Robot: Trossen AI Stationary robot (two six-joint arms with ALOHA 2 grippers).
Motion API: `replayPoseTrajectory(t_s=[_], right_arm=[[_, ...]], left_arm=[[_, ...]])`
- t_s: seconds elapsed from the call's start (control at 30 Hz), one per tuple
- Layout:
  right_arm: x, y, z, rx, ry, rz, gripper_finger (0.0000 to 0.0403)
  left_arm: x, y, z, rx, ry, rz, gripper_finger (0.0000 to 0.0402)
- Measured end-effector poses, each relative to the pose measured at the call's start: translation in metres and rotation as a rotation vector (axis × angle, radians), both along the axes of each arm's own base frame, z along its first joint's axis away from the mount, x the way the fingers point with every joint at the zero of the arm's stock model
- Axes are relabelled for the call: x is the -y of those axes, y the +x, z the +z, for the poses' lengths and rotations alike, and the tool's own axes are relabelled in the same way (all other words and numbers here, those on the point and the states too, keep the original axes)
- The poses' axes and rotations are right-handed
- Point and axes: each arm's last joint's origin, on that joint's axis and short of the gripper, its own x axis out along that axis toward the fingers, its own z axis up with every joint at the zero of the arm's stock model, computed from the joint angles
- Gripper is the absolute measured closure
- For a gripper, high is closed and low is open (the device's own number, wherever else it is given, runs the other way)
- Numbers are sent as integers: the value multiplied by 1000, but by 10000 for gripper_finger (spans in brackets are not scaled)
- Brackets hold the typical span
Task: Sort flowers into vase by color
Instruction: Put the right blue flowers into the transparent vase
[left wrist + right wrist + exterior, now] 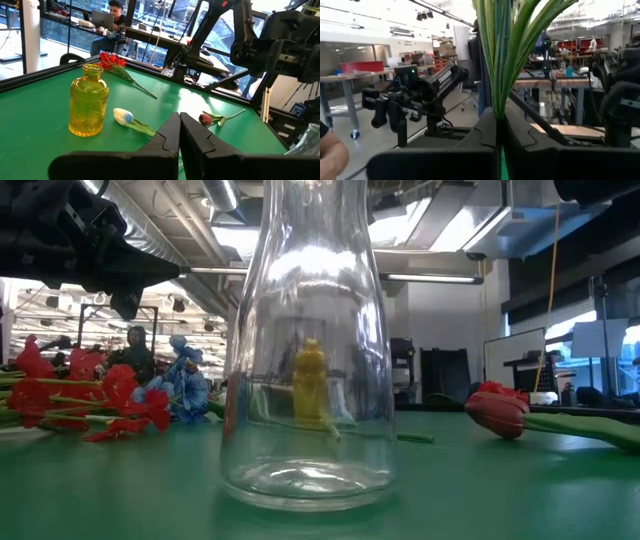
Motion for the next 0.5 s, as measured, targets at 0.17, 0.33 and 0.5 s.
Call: replayPoseTrajectory(t_s=[0.17,0.33,0.5], right_arm=[[0,1,-6,-53,-25,-8,359],[0,2,-12,-128,-38,-30,300],[2,-1,-6,-177,-61,-46,252]], left_arm=[[0,0,0,1,0,0,401],[0,0,0,0,0,0,401],[0,0,0,0,0,0,401]])
